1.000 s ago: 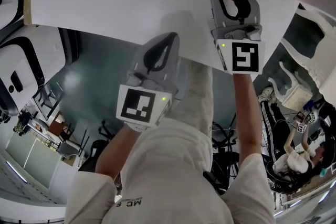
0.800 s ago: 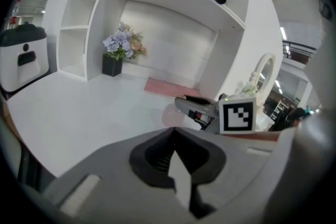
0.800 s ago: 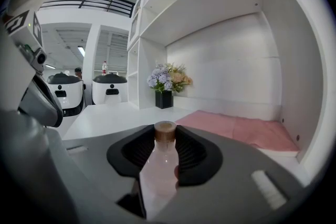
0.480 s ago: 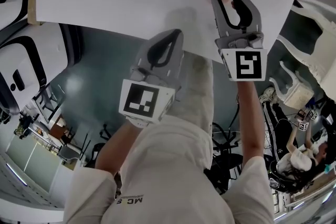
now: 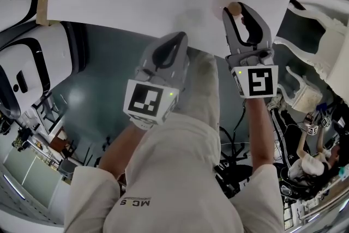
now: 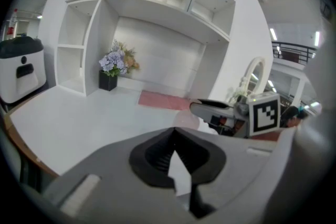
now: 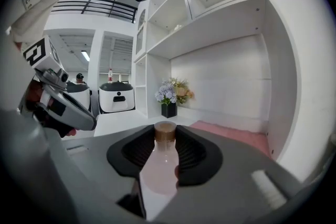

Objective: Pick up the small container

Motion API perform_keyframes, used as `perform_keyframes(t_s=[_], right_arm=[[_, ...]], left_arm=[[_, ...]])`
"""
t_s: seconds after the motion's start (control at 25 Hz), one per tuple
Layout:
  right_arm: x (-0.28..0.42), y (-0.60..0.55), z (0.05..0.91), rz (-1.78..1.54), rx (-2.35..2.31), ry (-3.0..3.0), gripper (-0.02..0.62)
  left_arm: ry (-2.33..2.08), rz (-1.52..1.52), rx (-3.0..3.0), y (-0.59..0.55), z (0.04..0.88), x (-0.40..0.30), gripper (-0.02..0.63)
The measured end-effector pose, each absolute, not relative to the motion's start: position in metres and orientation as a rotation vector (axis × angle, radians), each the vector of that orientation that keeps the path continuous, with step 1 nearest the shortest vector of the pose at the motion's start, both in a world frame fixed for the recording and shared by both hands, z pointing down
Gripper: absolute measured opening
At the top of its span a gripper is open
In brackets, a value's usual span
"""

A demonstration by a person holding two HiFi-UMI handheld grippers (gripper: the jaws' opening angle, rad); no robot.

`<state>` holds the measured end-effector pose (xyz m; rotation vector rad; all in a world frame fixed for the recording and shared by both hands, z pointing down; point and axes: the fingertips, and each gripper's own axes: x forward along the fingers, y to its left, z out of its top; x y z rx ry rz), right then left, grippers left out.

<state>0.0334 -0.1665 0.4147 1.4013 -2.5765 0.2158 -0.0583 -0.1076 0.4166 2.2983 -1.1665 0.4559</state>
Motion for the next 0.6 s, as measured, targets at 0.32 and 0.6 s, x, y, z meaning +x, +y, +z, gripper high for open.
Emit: perform_keyframes(t_s=[0.32, 0.6], right_arm=[[0.038, -0.125, 0.350, 0.245, 1.391, -2.561, 0.121], [0.046, -0.091, 0.292, 0.256, 1.424, -2.583, 0.122]], left_arm=[[-1.158, 0.383, 2.359, -0.087, 0.357, -0.063, 0.000], [-1.158, 0.353, 2.419, -0.067, 0.315, -0.064, 0.000]])
